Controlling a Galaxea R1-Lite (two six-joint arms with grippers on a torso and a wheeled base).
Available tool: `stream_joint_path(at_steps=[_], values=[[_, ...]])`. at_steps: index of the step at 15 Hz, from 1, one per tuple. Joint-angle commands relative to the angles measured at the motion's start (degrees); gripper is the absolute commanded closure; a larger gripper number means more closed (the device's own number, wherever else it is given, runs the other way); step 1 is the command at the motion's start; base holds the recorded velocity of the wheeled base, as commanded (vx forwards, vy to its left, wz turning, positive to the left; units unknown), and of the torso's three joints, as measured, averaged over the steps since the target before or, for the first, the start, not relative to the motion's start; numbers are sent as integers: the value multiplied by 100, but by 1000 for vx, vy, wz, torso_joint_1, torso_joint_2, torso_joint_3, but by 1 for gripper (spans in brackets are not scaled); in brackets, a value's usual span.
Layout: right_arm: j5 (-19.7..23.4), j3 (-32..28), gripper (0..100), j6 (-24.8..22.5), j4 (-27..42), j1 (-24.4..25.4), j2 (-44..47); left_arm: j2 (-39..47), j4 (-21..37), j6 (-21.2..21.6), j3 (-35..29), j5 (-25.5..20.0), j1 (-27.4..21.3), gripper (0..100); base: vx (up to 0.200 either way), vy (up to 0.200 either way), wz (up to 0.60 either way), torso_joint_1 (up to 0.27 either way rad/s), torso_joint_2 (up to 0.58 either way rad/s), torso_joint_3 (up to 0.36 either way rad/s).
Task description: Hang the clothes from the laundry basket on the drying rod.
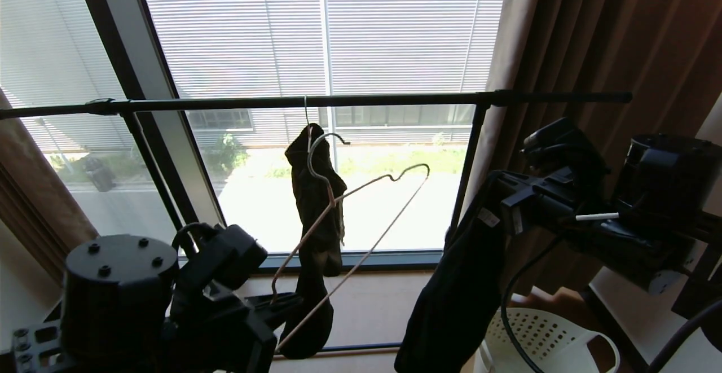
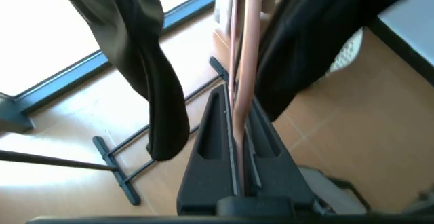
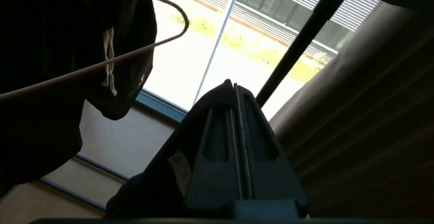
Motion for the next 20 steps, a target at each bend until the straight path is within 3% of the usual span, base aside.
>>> stream_joint_path(at_steps=[1, 3, 7, 10, 15, 20], values=[[-221, 145, 100, -96, 0, 45, -86, -785, -108, 158, 707, -439, 162, 100, 0, 0, 0, 0, 0, 0], [-564, 251, 100, -342, -9, 71, -235, -846, -117, 219, 935, -702, 452, 100, 0, 0, 0, 0, 0, 0], [-1012, 215, 100, -360, -9, 150, -182, -881, -117, 219, 1155, -1669, 460, 100, 0, 0, 0, 0, 0, 0], [-1109, 215, 100, -360, -9, 300, -209, -802, -117, 228, 1225, -1994, 434, 100, 0, 0, 0, 0, 0, 0], [-1329, 180, 100, -360, -185, 634, -68, -521, -222, 184, 1208, -1994, 83, 100, 0, 0, 0, 0, 0, 0], [-1338, 180, 100, -360, -176, 941, -33, -398, -363, 140, 1217, -1994, 74, 100, 0, 0, 0, 0, 0, 0]])
